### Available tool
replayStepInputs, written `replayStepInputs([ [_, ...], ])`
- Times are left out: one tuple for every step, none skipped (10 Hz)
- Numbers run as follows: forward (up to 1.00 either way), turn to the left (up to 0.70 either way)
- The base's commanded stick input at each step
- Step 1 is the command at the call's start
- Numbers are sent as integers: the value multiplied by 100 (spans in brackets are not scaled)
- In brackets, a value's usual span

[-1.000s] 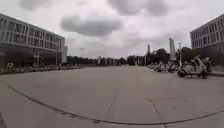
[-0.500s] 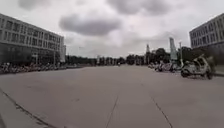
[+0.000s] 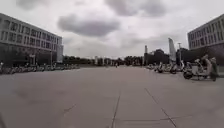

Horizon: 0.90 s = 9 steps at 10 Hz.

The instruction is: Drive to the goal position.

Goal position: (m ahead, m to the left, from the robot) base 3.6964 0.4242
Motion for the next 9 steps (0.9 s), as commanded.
replayStepInputs([
  [70,-5],
  [70,-5],
  [70,-5],
  [70,-5],
  [70,0],
  [70,6],
  [70,6],
  [70,6],
  [70,6],
])
